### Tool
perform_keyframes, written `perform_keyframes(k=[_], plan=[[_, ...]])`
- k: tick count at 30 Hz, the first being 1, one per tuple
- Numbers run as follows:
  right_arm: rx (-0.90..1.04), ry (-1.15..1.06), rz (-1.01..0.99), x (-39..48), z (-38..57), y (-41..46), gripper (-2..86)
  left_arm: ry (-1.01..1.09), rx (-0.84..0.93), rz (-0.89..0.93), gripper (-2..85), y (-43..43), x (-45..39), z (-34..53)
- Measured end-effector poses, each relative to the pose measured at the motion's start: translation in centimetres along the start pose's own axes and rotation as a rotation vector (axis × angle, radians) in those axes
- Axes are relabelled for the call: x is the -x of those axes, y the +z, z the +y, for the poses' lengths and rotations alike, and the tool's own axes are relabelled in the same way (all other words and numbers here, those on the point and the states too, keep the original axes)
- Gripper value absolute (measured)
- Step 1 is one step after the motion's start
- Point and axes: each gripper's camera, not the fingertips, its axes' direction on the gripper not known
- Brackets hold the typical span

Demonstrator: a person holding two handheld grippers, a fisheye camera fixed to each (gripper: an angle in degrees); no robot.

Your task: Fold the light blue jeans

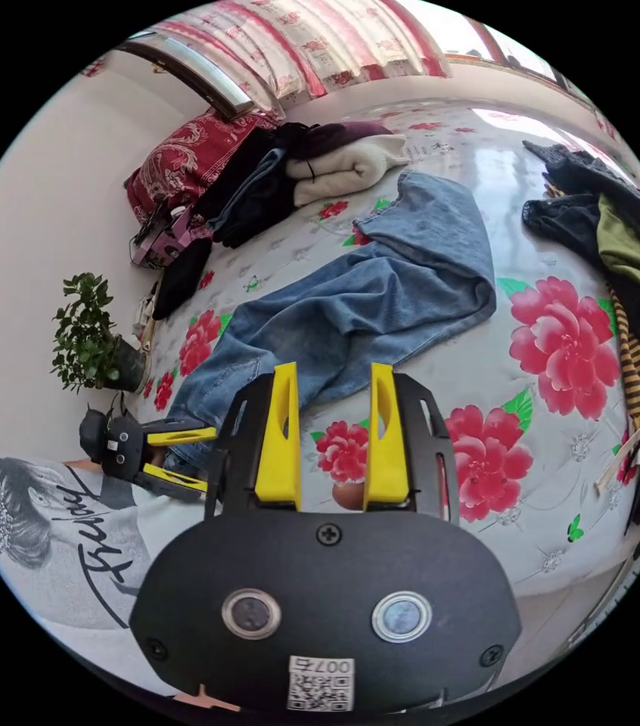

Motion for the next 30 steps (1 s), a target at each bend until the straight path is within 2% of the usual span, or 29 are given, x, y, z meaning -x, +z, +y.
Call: perform_keyframes(k=[3, 5, 9, 12, 16, 19, 21, 24, 25, 27, 28, 30], plan=[[0.002, 0.014, 0.023, -0.9, -3.0, 0.7, 10.2, -0.012, 0.028, 0.004, 8.7, -0.1, 1.2, -0.4], [-0.002, 0.028, 0.019, -1.9, -4.7, 1.2, 10.4, -0.079, -0.050, 0.049, 6.0, -2.3, 2.2, 1.1], [0.017, 0.039, 0.043, -3.7, -6.7, 2.4, 10.6, -0.388, -0.310, 0.157, 4.4, -9.9, 6.3, 8.7], [0.033, 0.053, 0.110, -5.7, -8.8, 3.8, 10.8, -0.637, -0.455, 0.143, 4.3, -14.8, 9.0, 15.3], [-0.017, 0.053, 0.327, -7.5, -12.6, 4.6, 11.2, -0.906, -0.620, 0.103, 4.4, -18.3, 10.9, 21.9], [-0.048, -0.005, 0.426, -7.7, -15.8, 4.8, 11.5, -1.031, -0.612, 0.070, 4.4, -18.0, 11.3, 22.8], [0.025, -0.079, 0.405, -7.6, -17.9, 6.1, 11.8, -1.068, -0.591, 0.064, 4.4, -17.4, 11.4, 22.5], [0.231, -0.200, 0.403, -7.1, -20.1, 9.8, 11.7, -1.081, -0.565, 0.053, 4.3, -16.9, 11.3, 21.7], [0.312, -0.235, 0.461, -7.1, -20.3, 11.4, 11.0, -1.079, -0.551, 0.041, 4.3, -16.9, 11.2, 21.5], [0.292, -0.266, 0.490, -7.0, -20.4, 11.0, 9.4, -1.080, -0.532, 0.009, 4.3, -17.2, 10.9, 21.4], [0.216, -0.228, 0.589, -7.4, -20.3, 9.4, 8.0, -1.082, -0.524, -0.021, 4.3, -17.5, 10.6, 21.5], [0.080, -0.140, 0.601, -8.7, -19.6, 5.0, 6.2, -1.088, -0.523, -0.059, 4.3, -18.0, 10.1, 22.0]])
